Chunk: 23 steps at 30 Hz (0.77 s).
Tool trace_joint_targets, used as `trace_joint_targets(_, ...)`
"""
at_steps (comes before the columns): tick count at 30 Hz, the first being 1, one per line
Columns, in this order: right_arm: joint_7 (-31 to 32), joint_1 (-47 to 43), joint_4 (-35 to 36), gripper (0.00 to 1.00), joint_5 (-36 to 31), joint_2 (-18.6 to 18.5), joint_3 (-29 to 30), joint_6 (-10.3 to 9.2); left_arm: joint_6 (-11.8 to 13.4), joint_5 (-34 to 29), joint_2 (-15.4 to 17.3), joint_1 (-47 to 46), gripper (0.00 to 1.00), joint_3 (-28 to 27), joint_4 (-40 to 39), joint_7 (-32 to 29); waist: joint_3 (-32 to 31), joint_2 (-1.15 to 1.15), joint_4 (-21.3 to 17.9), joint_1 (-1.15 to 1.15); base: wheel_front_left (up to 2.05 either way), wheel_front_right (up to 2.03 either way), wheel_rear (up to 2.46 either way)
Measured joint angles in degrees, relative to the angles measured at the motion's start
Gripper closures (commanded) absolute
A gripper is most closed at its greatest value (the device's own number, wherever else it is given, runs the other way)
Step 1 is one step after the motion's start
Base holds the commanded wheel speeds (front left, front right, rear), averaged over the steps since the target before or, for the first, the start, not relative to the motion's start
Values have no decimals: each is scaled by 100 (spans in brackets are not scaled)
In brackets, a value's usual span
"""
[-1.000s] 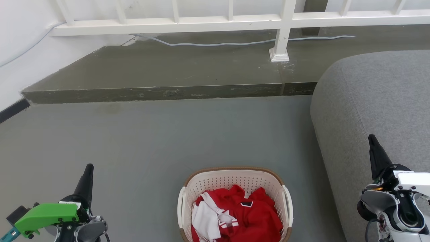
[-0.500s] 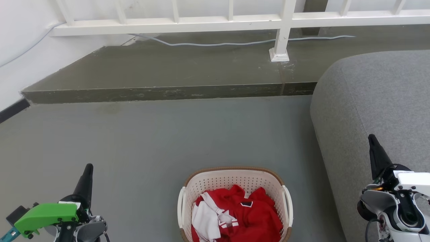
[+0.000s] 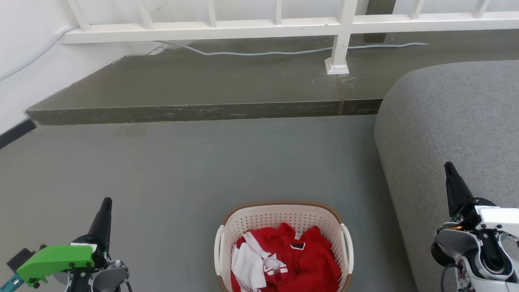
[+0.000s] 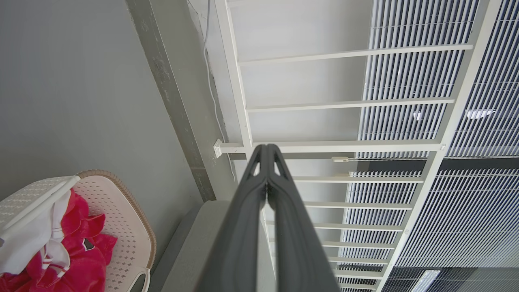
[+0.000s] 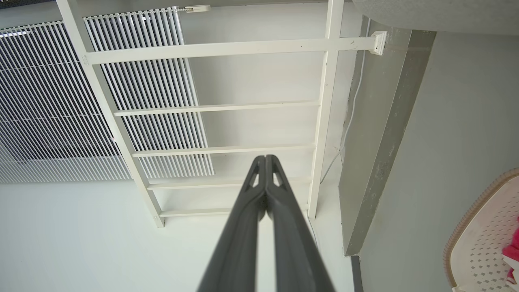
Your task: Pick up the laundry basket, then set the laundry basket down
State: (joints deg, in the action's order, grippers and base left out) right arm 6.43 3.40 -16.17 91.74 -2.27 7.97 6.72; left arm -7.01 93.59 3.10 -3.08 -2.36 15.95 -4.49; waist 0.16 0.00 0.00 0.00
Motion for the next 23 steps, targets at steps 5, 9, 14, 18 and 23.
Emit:
trace_joint_targets(5, 0, 0, 0, 100, 1, 0, 0, 0, 0, 0, 0, 0, 100, -2, -2, 0, 0, 0, 0, 0, 0, 0, 0)
trace_joint_targets(9, 0, 0, 1, 100, 1, 0, 0, 0, 0, 0, 0, 0, 100, -4, -3, -1, 0, 0, 0, 0, 0, 0, 0)
trace_joint_targets(14, 0, 0, 1, 100, 1, 0, 0, 0, 0, 0, 0, 0, 100, -5, -4, -1, 0, 0, 0, 0, 0, 0, 0)
trace_joint_targets(18, 0, 0, 1, 100, 1, 0, 0, 0, 0, 0, 0, 0, 100, -7, -4, -1, 0, 0, 0, 0, 0, 0, 0)
trace_joint_targets(23, 0, 0, 2, 100, 1, 0, 0, 0, 0, 0, -1, 0, 100, -8, -5, -1, 0, 0, 0, 0, 0, 0, 0)
